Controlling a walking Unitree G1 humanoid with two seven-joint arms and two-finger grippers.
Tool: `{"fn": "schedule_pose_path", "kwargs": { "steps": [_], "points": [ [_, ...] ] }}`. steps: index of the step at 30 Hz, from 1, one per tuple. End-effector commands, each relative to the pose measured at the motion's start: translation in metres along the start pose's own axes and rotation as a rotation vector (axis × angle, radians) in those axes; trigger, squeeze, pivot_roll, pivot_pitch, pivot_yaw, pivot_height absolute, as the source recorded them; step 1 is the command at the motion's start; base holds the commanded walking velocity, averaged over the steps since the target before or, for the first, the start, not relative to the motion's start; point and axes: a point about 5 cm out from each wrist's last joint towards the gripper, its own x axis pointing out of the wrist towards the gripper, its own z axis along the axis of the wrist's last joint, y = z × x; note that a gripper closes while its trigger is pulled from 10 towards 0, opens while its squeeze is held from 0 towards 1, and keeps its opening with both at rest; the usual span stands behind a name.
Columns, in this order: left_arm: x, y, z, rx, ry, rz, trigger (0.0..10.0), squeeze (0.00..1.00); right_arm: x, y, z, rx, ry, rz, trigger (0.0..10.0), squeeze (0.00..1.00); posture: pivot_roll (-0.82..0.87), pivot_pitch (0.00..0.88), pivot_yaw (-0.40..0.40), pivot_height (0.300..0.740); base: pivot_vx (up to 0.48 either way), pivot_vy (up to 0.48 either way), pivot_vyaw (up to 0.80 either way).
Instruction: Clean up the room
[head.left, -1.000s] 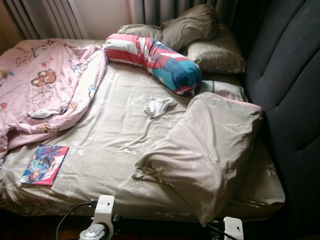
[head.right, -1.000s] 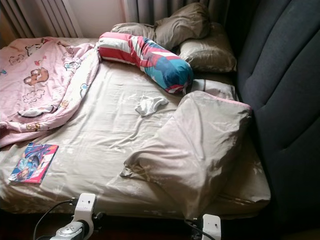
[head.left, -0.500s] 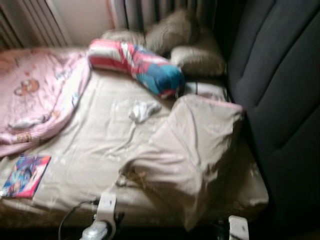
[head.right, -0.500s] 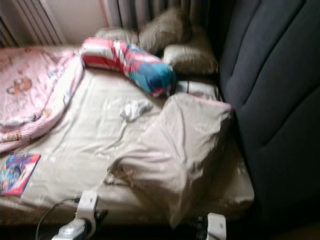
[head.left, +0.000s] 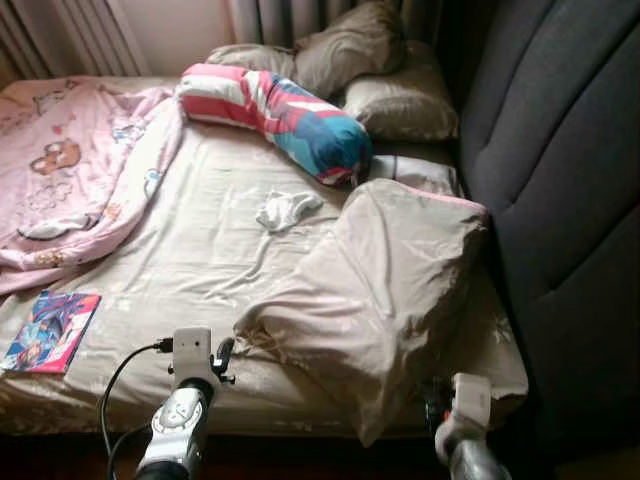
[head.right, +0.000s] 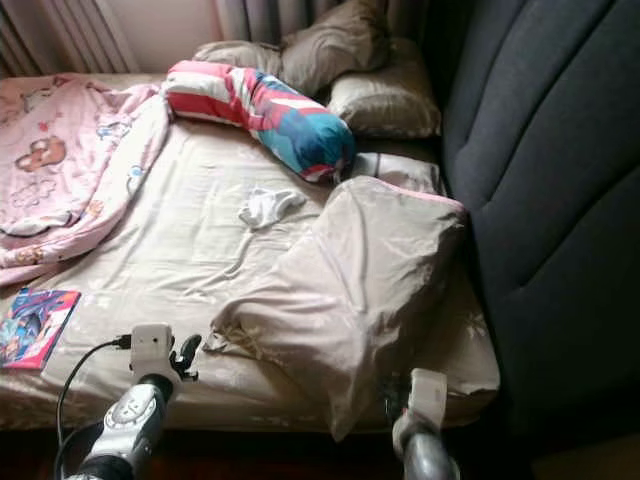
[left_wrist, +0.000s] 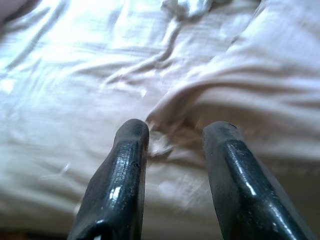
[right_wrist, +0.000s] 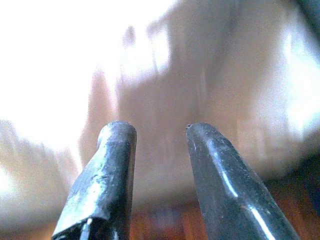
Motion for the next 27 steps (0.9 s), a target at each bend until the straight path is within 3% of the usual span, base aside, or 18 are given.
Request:
{"fn": "schedule_pose_path", "kwargs": {
  "steps": [1, 5, 10, 16, 27],
  "points": [
    [-0.009, 0.004, -0.007, -0.001, -0.009, 0.007, 10.0, 0.0, -0.004, -0.007, -0.002, 0.02, -0.025, -0.021, 10.0, 0.0, -0.09, 0.124, -0.021, 0.74, 0.0, 0.0, 0.0],
    [-0.023, 0.002, -0.009, 0.026, -0.063, -0.021, 10.0, 0.0, -0.002, -0.01, 0.023, 0.019, -0.182, -0.008, 10.0, 0.0, -0.09, 0.124, -0.028, 0.74, 0.0, 0.0, 0.0],
    [-0.034, 0.004, 0.002, 0.029, -0.151, -0.016, 10.0, 0.0, -0.012, -0.013, 0.026, 0.022, -0.263, -0.046, 10.0, 0.0, -0.09, 0.131, -0.033, 0.74, 0.0, 0.0, 0.0],
    [-0.031, -0.001, 0.019, 0.018, -0.208, -0.014, 10.0, 0.0, -0.023, -0.006, 0.007, 0.024, -0.226, -0.035, 10.0, 0.0, -0.09, 0.151, -0.037, 0.74, 0.0, 0.0, 0.0],
    [-0.021, -0.009, 0.039, -0.001, -0.228, -0.041, 10.0, 0.0, -0.022, 0.005, 0.01, 0.05, -0.216, -0.009, 10.0, 0.0, -0.1, 0.174, -0.028, 0.74, 0.0, 0.0, 0.0]
  ]
}}
